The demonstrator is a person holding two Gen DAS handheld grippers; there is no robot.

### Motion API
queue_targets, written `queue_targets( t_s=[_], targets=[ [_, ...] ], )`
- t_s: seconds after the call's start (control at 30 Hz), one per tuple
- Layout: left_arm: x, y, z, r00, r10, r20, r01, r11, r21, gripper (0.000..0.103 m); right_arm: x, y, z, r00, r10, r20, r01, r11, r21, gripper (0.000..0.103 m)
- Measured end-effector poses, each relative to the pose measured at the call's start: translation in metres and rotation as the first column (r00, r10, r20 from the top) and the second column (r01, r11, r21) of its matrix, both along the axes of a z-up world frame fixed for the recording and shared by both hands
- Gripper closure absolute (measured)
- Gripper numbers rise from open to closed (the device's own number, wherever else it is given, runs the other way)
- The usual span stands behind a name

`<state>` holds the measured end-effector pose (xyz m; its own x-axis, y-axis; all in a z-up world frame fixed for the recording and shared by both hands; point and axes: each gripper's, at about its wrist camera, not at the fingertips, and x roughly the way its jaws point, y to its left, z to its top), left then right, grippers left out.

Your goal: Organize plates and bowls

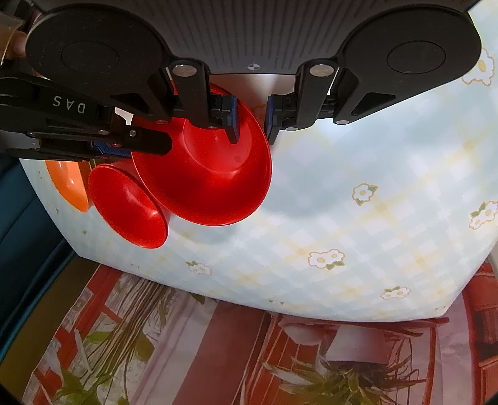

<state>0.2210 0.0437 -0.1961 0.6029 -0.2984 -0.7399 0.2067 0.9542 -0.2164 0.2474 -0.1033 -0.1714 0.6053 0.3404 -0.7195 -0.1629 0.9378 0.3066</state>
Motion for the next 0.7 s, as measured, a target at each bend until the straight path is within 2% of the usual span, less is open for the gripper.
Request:
queue_targets(
  t_s=[0.7],
  targets=[
    [-0.011, -0.008, 0.049, 0.994, -0.001, 0.109, 0.0, 1.0, 0.008, 0.085, -0.006, -0.01, 0.04, 0.994, -0.005, 0.113, 0.003, 1.0, 0.023, 0.088]
  ],
)
